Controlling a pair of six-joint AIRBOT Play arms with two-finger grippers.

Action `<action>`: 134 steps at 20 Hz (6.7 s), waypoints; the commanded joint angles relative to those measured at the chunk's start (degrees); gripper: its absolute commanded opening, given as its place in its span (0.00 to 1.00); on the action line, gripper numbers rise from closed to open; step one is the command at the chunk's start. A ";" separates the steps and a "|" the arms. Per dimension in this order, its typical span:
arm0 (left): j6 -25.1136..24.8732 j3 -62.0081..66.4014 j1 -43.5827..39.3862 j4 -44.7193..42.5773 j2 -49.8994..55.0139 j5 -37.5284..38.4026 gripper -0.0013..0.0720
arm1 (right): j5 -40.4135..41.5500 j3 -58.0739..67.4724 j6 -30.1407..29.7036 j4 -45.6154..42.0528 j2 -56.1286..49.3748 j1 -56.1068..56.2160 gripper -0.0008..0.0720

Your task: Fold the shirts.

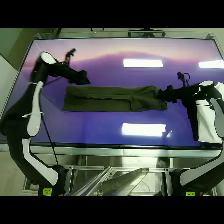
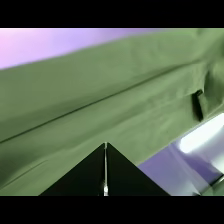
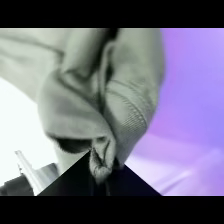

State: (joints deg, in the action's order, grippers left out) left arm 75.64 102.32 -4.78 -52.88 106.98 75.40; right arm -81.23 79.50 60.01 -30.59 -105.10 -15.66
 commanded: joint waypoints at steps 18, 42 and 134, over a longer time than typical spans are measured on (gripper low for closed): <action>0.48 13.07 -14.38 13.51 -0.52 4.98 0.04 | -2.89 3.93 10.54 2.86 24.37 2.62 0.04; -7.89 12.87 9.33 39.08 -31.69 16.00 0.04 | 20.39 4.26 12.72 -9.25 10.71 24.22 0.80; -11.08 -66.82 1.84 18.08 -68.70 -4.52 0.04 | 15.89 -32.41 32.79 -23.76 58.29 27.96 0.04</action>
State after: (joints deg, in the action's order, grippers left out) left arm 64.58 37.60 -2.28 -34.50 40.12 72.47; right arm -65.43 47.51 92.73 -55.68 -46.78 12.01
